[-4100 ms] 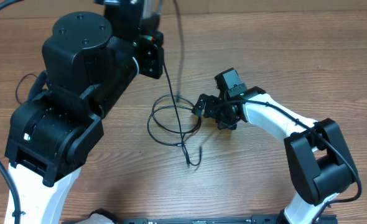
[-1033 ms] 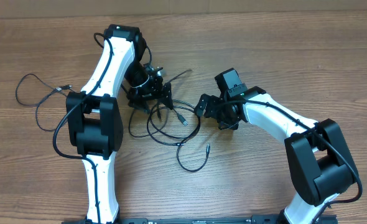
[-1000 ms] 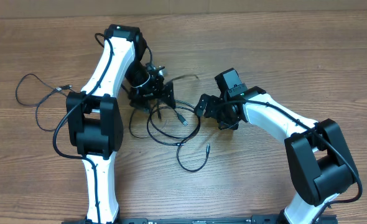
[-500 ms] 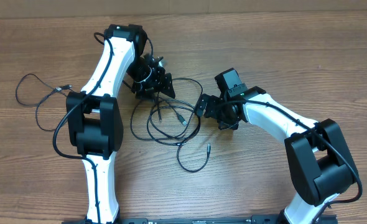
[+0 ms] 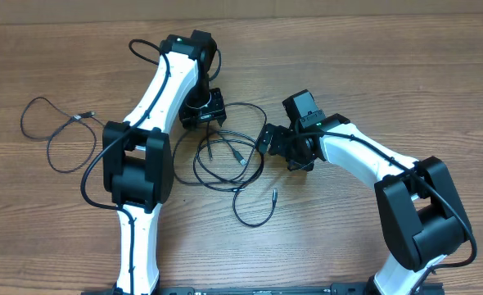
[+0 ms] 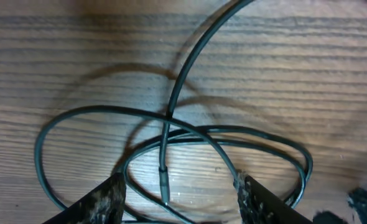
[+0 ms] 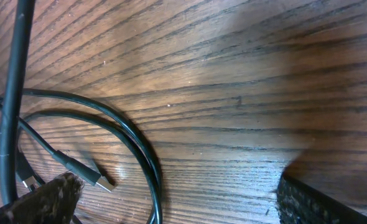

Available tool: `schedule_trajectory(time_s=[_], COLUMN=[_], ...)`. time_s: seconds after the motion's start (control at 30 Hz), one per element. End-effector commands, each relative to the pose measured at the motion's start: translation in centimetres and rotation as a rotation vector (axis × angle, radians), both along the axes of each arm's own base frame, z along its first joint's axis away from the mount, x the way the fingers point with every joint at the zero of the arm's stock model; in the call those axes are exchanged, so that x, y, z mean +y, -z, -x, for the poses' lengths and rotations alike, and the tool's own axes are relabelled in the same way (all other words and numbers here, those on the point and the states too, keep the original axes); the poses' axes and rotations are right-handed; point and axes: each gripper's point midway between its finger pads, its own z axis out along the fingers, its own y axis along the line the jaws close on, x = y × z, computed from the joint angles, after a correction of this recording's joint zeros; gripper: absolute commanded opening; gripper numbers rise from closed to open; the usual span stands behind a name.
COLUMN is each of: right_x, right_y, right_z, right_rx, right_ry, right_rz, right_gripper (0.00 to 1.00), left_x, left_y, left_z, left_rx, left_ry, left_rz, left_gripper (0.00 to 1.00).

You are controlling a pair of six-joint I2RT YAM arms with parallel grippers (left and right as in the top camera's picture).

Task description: Untangle cables

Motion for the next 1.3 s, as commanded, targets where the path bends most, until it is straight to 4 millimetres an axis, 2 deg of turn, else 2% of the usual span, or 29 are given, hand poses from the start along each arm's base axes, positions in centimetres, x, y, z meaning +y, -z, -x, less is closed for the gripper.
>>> schedule_trajectory(time_s=[0.0,0.13,0.47,0.6,0.87,0.97,1.13,1.2,1.27], right_x=[-0.7,-0.7,-0.7,-0.7,-0.7,-0.7,-0.7,-0.7,-0.7], right_y=[0.6,0.6,0.6,0.6,0.5,0.5,0.5,0.5,0.5], right_z=[0.1,0.1,0.1,0.1,0.0,0.0,0.0,0.0,0.0], right_rx=[0.003,0.003,0.003,0.003,0.001,0.000,0.000,0.000,0.000], right_ry=[0.012,0.012,0.012,0.012,0.012,0.012,0.012,0.012,0.012], right_rz=[0.037,0.037,0.037,0.037,0.036,0.035,0.036,0.036,0.036], right_gripper=[1.00,1.00,1.00,1.00,1.00,1.00,1.00,1.00,1.00], left_x=[0.4,0.4,0.5,0.6,0.1,0.4,0.6,0.7,0.8], left_y=[0.9,1.6,6.1,6.4,6.5,6.7,7.7,8.6,9.1], left_z=[-0.1,0.0,0.6,0.3,-1.8,-1.7,-1.0,-0.6,-0.3], left_rx=[0.001,0.004,-0.007,-0.022,-0.110,-0.107,-0.090,-0.086,-0.085], left_ry=[-0.028,-0.031,-0.031,-0.032,-0.030,-0.028,-0.025,-0.009,0.010], left_rz=[-0.048,-0.048,-0.043,-0.043,-0.025,-0.044,-0.049,-0.049,-0.048], left_gripper=[0.56,0.52,0.52,0.51,0.48,0.39,0.34,0.16,0.06])
